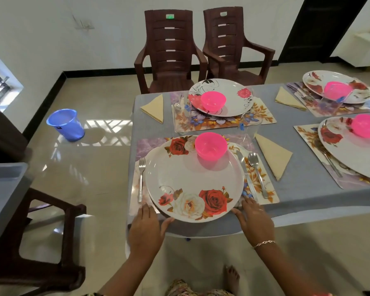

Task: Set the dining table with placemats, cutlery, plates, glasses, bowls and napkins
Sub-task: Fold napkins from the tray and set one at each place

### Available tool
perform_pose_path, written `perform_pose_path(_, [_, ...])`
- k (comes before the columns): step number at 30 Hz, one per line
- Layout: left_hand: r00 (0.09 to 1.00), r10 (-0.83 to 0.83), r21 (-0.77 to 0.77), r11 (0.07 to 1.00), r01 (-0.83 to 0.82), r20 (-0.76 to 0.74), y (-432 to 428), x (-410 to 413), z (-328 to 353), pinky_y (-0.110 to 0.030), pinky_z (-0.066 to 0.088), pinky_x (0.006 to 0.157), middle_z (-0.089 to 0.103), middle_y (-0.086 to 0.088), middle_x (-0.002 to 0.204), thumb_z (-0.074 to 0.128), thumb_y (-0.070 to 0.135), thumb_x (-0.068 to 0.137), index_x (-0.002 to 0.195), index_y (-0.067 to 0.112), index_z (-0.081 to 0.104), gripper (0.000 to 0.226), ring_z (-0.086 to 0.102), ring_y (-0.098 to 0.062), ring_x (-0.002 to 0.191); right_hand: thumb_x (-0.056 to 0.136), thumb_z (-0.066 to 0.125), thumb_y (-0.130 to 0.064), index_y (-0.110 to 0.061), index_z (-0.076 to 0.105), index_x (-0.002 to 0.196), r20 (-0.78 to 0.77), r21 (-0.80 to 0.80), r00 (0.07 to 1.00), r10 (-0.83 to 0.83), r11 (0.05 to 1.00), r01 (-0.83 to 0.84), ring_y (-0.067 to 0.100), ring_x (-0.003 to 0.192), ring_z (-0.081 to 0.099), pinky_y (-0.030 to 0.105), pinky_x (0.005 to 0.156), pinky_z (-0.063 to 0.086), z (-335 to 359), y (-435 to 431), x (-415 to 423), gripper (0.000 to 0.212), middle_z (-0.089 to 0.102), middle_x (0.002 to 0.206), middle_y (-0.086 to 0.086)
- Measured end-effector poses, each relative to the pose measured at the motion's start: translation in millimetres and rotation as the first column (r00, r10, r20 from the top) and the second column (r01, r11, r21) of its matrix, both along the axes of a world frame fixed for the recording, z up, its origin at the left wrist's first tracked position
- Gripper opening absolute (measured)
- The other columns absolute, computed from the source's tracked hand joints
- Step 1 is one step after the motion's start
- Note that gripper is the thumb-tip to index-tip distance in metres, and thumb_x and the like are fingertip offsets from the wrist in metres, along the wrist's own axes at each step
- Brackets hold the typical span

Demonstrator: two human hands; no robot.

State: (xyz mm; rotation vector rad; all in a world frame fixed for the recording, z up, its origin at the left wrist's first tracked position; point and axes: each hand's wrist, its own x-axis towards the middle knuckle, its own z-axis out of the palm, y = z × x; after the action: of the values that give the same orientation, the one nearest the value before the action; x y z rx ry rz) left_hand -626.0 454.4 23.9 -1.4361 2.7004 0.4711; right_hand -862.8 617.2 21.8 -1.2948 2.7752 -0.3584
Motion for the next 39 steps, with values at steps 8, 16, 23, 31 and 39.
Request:
perform_pose_path(8, [0.93,0.138,0.077,0.99,-0.119,-0.34,22,-23,-10,-0.03,0.0,0.114,-0.002,-0.016,0.157,0.006,0.097,0.055,0.143,0.009,-0.013,0.126,-0.005,-0.019,0.141,0.058,0.01,-0.094,0.003,0.017,0.144,0.222,-0.041,0.975,0.02,0.999,-0.011,0.033,0.14,0.023,0.037,0.111,0.02,-4,-10,14,0.13,0.021,0.151,0.019])
perform_pose_path(16, [0.964,0.159,0.001,0.987,-0.163,-0.214,17,-33,-5,-0.037,0.014,0.116,0.019,-0.019,0.154,-0.001,0.096,0.052,0.147,-0.003,0.014,0.138,0.019,-0.033,0.144,0.051,0.007,-0.097,0.0,0.024,0.144,0.228,-0.024,0.971,-0.067,0.997,0.074,0.032,0.133,0.039,0.042,0.103,0.039,-7,-18,9,0.136,0.034,0.147,0.016])
perform_pose_path(23, [0.991,0.107,0.013,0.994,-0.107,-0.084,13,-36,2,-0.044,0.045,0.097,0.05,-0.025,0.135,0.016,0.086,0.071,0.135,-0.009,0.042,0.117,0.051,-0.039,0.123,0.055,0.006,-0.095,-0.003,0.032,0.142,0.189,0.005,0.978,-0.083,0.996,0.084,0.031,0.124,0.05,0.042,0.091,0.049,-4,-22,8,0.13,0.045,0.141,0.014])
perform_pose_path(31, [0.999,-0.027,-0.076,0.997,0.029,0.035,6,-21,0,-0.041,0.056,0.074,0.064,-0.027,0.113,0.006,0.075,0.085,0.119,-0.014,0.056,0.108,0.066,-0.038,0.099,0.055,-0.009,-0.092,-0.004,0.01,0.147,0.161,0.121,0.986,0.039,0.991,-0.059,0.031,0.14,0.026,0.037,0.109,0.03,-2,-11,5,0.129,0.017,0.153,0.016])
perform_pose_path(39, [0.995,-0.082,-0.084,0.994,0.077,-0.062,2,-8,0,-0.035,0.057,0.067,0.065,-0.024,0.113,0.01,0.069,0.09,0.116,-0.011,0.06,0.098,0.068,-0.035,0.098,0.082,0.045,-0.064,-0.006,0.019,0.146,0.19,0.09,0.98,0.056,0.993,-0.074,0.029,0.138,0.031,0.037,0.108,0.03,1,-3,7,0.09,0.026,0.151,0.012])
